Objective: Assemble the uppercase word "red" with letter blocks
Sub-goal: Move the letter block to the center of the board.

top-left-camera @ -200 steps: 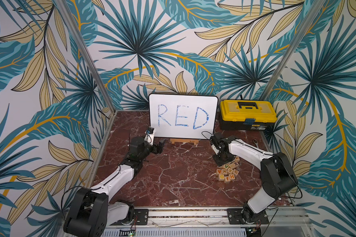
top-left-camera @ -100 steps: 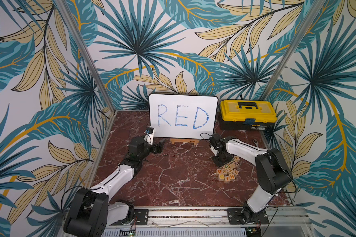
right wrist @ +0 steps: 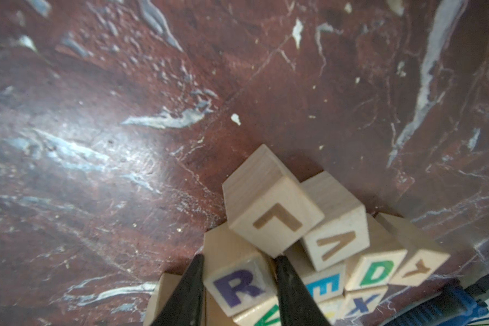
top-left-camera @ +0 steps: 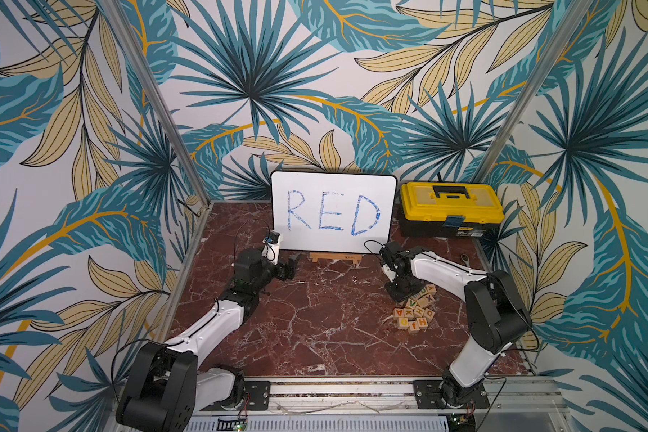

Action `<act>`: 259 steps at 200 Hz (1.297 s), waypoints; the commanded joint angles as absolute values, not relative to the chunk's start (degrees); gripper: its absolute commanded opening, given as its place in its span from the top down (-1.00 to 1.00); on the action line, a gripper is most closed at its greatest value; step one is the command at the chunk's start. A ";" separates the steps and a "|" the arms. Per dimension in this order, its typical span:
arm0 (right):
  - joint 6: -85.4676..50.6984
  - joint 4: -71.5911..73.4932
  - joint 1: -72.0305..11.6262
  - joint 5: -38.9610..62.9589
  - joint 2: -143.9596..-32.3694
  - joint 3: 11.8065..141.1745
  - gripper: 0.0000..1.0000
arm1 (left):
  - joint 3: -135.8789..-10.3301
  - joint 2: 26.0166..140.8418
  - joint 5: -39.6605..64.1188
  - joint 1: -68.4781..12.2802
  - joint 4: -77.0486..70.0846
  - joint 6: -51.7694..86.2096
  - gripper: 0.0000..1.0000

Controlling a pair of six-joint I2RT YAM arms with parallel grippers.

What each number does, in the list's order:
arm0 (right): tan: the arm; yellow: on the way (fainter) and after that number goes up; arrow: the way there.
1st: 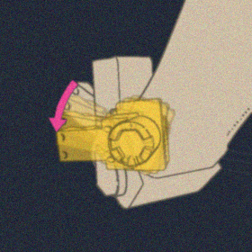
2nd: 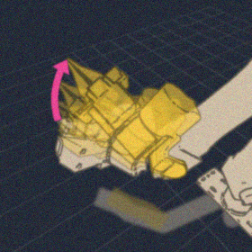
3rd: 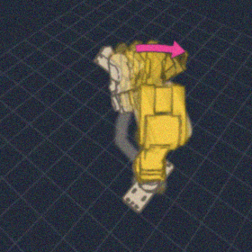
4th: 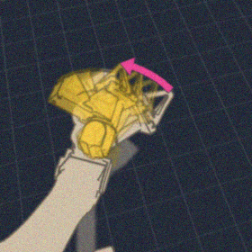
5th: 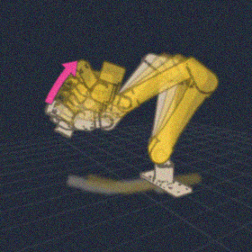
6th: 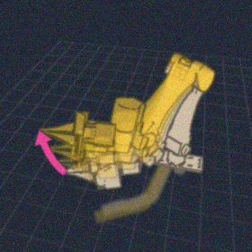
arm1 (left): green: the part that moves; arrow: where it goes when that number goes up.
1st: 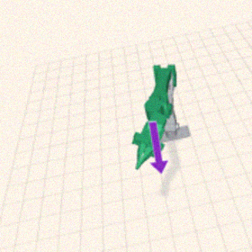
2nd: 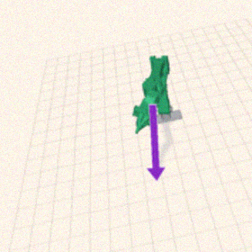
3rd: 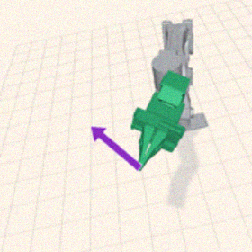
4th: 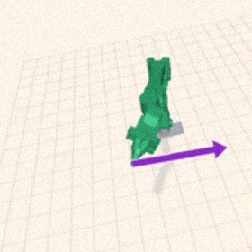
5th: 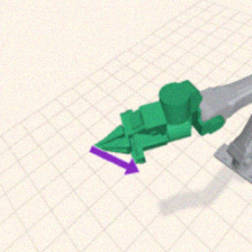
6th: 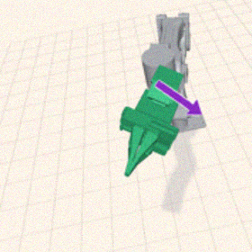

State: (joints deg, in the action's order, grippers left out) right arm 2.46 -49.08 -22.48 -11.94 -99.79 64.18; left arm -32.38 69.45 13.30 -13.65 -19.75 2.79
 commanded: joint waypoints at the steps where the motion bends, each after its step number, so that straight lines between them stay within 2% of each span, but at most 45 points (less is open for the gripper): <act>1: -0.07 -49.04 -22.32 -11.86 -100.86 64.93 0.41 | -31.90 69.52 13.29 -13.25 -19.66 2.25 -0.71; 49: -7.22 -48.94 -22.67 -10.97 -97.65 65.02 0.42 | -32.08 70.04 12.45 -13.26 -19.60 2.38 -0.70; 89: -9.81 -48.30 -22.82 -11.23 -95.04 63.72 0.30 | -32.17 70.23 12.70 -13.23 -19.60 2.41 -0.71; 175: -14.57 -45.62 -23.02 -8.99 -97.60 62.96 0.31 | -32.17 70.21 12.54 -13.27 -19.60 2.22 -0.70; 259: -22.91 -53.91 -33.32 -13.19 -102.75 74.94 0.31 | -32.21 70.66 9.05 -12.79 -19.60 3.93 -0.70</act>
